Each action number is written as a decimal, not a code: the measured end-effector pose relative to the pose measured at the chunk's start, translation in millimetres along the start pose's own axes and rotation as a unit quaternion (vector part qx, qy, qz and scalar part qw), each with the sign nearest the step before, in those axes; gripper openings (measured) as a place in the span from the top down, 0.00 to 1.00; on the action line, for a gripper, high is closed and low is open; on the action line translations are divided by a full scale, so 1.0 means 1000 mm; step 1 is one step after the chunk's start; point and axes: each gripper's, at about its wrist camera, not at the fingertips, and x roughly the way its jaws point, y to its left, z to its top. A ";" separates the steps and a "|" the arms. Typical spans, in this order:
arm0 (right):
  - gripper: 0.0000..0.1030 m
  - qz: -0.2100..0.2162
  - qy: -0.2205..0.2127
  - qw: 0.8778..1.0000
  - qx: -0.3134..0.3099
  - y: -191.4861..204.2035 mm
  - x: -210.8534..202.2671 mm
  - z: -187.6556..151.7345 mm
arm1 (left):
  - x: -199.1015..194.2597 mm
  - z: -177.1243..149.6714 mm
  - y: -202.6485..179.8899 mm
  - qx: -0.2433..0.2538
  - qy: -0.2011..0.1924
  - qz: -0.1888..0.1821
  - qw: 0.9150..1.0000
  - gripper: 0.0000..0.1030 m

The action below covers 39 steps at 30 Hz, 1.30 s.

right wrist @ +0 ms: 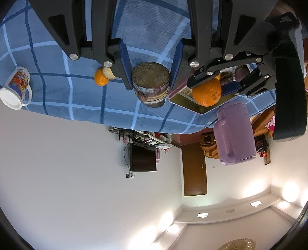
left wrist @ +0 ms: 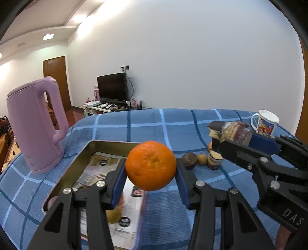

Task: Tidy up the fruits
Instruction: 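Lift the orange and cut root piece in both tools and carry them toward the tin, then lower the orange into the tin and open the left tool while the right releases the root piece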

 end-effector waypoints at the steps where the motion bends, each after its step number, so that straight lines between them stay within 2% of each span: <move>1: 0.61 0.002 0.000 1.000 -0.001 0.002 0.001 0.001 | -0.001 0.000 0.003 -0.002 0.000 0.001 1.000 0.51; 16: 0.61 0.030 0.001 0.999 -0.020 0.033 0.021 0.012 | -0.005 0.000 0.038 -0.016 -0.001 0.033 0.999 0.51; 26: 0.61 0.055 0.011 0.998 -0.019 0.053 0.038 0.012 | 0.000 -0.002 0.064 -0.033 0.013 0.051 0.998 0.52; 39: 0.61 0.093 0.045 0.995 -0.014 0.079 0.072 0.006 | 0.013 -0.008 0.117 -0.072 0.042 0.084 0.993 0.52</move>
